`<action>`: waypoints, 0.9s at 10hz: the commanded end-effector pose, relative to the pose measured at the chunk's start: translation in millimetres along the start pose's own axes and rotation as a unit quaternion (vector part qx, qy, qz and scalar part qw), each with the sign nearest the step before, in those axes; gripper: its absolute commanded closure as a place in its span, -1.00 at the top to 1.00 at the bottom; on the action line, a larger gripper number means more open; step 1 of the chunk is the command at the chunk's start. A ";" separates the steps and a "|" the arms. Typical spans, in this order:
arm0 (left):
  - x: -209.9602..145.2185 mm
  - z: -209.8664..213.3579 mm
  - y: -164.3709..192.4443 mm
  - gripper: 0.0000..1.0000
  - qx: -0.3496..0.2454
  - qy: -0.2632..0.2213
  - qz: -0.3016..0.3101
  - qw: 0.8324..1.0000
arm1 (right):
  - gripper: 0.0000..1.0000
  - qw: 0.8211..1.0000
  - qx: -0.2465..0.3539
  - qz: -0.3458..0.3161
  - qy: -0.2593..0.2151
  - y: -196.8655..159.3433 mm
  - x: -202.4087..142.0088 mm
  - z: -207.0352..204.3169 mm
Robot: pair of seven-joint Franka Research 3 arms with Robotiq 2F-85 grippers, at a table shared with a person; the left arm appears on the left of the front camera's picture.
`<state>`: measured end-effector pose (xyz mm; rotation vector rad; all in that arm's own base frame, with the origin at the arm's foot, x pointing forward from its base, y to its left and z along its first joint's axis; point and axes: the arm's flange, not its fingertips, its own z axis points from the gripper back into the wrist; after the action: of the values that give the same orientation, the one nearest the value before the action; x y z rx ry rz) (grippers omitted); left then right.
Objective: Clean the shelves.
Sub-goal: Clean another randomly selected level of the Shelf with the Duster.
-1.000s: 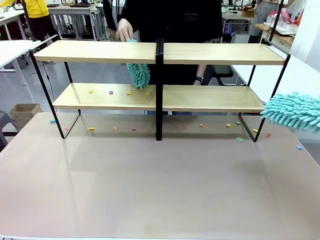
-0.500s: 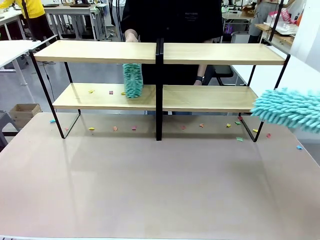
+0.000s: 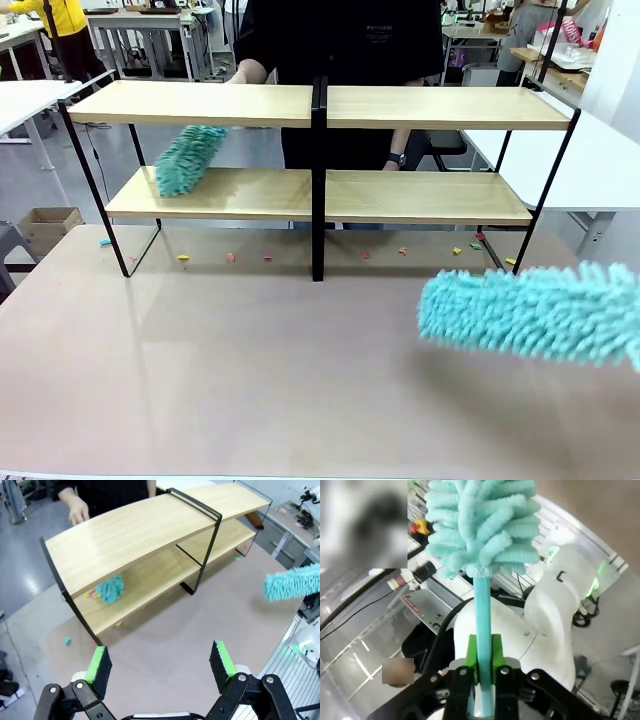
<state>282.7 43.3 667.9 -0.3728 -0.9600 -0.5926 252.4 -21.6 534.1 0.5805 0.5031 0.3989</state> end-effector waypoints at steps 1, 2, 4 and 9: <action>-0.4 0.2 -0.5 1.00 0.000 -0.001 0.000 1.000 | -0.74 0.999 0.020 0.002 -0.033 -5.0 -16.8 22.2; -0.4 0.2 -0.5 1.00 0.000 -0.001 0.000 1.000 | -0.74 0.999 0.020 0.002 -0.033 -5.0 -16.8 22.2; -0.4 0.2 -0.5 1.00 0.000 -0.001 0.000 1.000 | -0.74 1.000 -0.017 -0.011 -0.014 3.5 11.2 -6.0; -0.4 0.2 -0.5 1.00 0.000 -0.001 0.000 1.000 | -0.74 0.992 -0.068 0.056 -0.094 -0.5 97.7 -42.9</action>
<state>282.6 43.3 668.0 -0.3728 -0.9603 -0.5926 300.9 32.7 482.8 0.4694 0.3071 0.4513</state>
